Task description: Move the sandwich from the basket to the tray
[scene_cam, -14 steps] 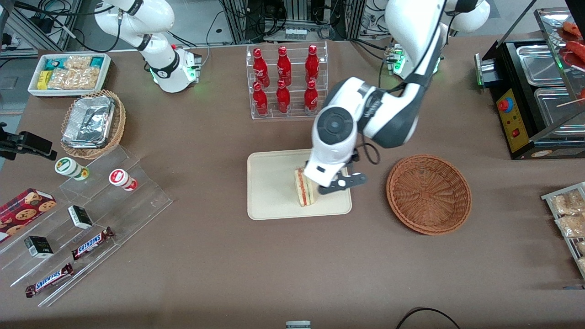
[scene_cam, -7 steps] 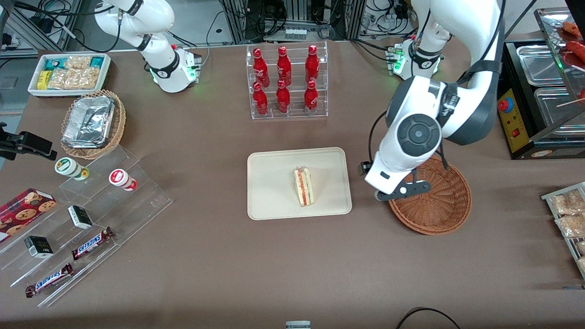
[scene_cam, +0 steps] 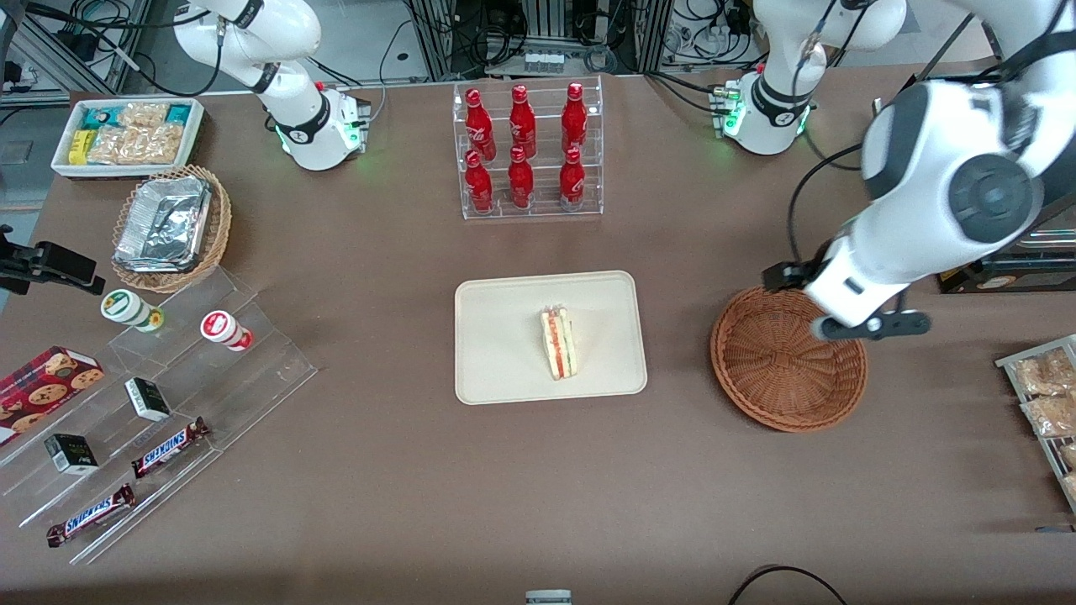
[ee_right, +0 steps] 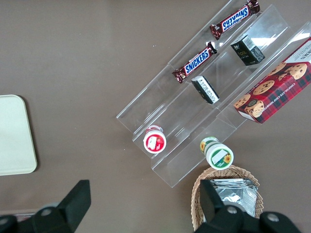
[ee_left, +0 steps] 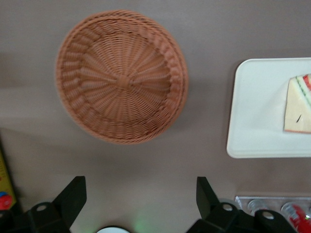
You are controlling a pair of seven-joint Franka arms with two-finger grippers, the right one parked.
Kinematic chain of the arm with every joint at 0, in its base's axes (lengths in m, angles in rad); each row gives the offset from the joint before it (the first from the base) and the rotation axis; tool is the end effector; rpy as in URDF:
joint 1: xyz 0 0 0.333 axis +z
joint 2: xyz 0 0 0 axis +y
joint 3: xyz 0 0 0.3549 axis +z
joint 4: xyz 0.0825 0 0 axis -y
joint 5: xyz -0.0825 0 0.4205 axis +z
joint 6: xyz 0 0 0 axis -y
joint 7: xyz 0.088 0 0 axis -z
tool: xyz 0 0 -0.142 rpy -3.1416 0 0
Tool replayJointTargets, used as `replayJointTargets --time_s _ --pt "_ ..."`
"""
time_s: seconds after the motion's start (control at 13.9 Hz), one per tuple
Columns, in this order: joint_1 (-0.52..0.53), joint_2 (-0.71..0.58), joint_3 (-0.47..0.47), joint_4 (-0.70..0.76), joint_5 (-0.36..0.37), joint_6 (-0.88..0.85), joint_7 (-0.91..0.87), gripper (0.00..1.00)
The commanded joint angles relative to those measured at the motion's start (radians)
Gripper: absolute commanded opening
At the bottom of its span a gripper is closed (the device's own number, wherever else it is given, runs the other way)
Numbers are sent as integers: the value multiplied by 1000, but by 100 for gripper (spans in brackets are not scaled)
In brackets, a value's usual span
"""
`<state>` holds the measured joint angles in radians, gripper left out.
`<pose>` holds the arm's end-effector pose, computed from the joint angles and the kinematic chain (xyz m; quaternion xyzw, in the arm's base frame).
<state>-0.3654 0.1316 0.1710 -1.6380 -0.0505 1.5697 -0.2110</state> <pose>0.6007 -0.1307 0.5163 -0.9949 -0.0111 0.0996 0.0062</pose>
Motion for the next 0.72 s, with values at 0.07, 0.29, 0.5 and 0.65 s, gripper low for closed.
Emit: replayJointTargets --time_s 0.07,0.29,0.5,0.65 --pt "256 -111 -246 -45 53 -48 62 100" --pt "396 -155 -338 -42 55 -100 149 100" --pt "421 -182 -324 -34 57 -134 214 100" --pt "424 -182 -298 -19 57 -137 243 100"
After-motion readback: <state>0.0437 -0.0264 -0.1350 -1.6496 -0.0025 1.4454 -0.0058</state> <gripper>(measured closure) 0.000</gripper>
